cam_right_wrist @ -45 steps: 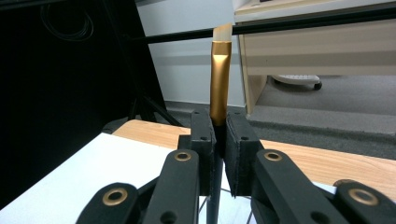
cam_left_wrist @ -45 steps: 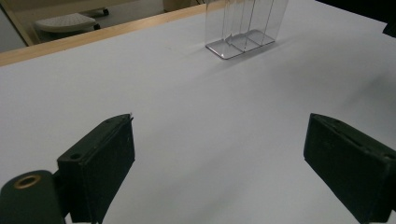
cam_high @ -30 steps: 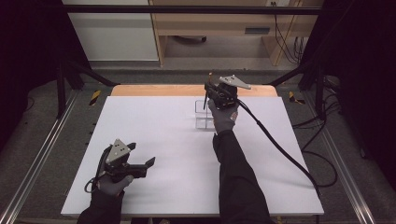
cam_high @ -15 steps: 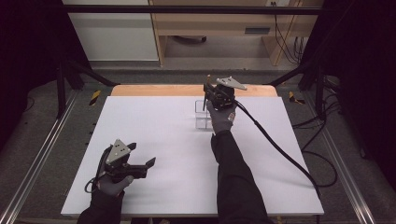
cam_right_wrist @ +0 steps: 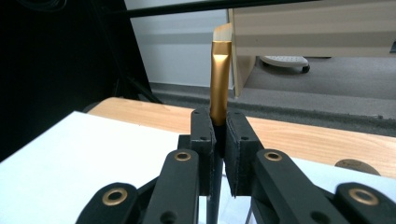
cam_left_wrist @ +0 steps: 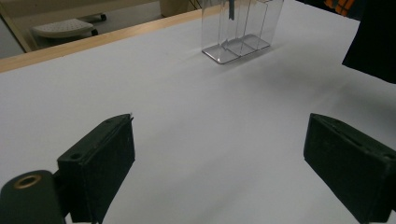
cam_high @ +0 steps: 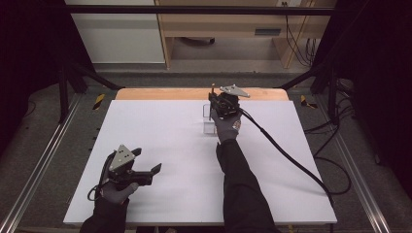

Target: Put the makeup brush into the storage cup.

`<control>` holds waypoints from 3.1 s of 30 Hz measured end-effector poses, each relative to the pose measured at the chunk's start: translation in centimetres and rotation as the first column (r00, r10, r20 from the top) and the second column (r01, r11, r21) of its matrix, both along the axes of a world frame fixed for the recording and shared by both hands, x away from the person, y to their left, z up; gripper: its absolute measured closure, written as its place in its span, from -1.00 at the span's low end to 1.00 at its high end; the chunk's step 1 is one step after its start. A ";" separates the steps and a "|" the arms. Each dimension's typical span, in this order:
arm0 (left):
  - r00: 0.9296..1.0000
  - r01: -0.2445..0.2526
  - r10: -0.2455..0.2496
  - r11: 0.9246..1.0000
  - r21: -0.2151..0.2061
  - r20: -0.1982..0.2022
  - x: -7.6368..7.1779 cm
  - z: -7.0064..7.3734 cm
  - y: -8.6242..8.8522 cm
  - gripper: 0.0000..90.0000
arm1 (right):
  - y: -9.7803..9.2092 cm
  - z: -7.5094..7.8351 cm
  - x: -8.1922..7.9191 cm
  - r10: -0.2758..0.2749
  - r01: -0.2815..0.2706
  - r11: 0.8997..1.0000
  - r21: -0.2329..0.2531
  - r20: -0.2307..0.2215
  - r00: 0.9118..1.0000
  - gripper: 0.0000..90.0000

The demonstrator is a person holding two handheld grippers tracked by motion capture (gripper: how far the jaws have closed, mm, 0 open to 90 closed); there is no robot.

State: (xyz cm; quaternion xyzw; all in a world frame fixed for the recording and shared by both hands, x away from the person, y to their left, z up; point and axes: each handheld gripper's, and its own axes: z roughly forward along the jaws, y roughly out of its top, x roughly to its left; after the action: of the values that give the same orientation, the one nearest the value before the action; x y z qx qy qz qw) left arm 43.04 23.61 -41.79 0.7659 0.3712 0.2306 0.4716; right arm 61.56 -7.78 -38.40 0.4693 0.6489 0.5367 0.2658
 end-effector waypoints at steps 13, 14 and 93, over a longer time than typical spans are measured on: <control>1.000 0.002 -0.002 1.000 0.003 0.001 0.0 0.0 -0.1 -0.82 | 0.6 -1.0 -0.3 0.010 -0.011 1.000 -0.021 -0.022 1.000 0.86; 1.000 0.002 -0.002 1.000 0.003 0.001 0.0 0.0 -0.1 -0.82 | 0.7 -1.1 -0.3 0.011 -0.012 1.000 -0.023 -0.026 1.000 0.86; 1.000 0.000 0.000 1.000 0.014 -0.013 0.1 -0.5 -0.5 -0.83 | -13.2 -2.4 -16.9 0.200 -0.200 0.976 -0.087 -0.010 0.980 -0.75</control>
State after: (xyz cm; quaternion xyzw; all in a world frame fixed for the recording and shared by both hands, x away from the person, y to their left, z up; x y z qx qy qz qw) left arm 43.10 23.15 -42.29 0.7707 0.3727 0.2282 0.4637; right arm 44.66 -21.03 -40.80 0.3898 0.7158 0.5316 0.2305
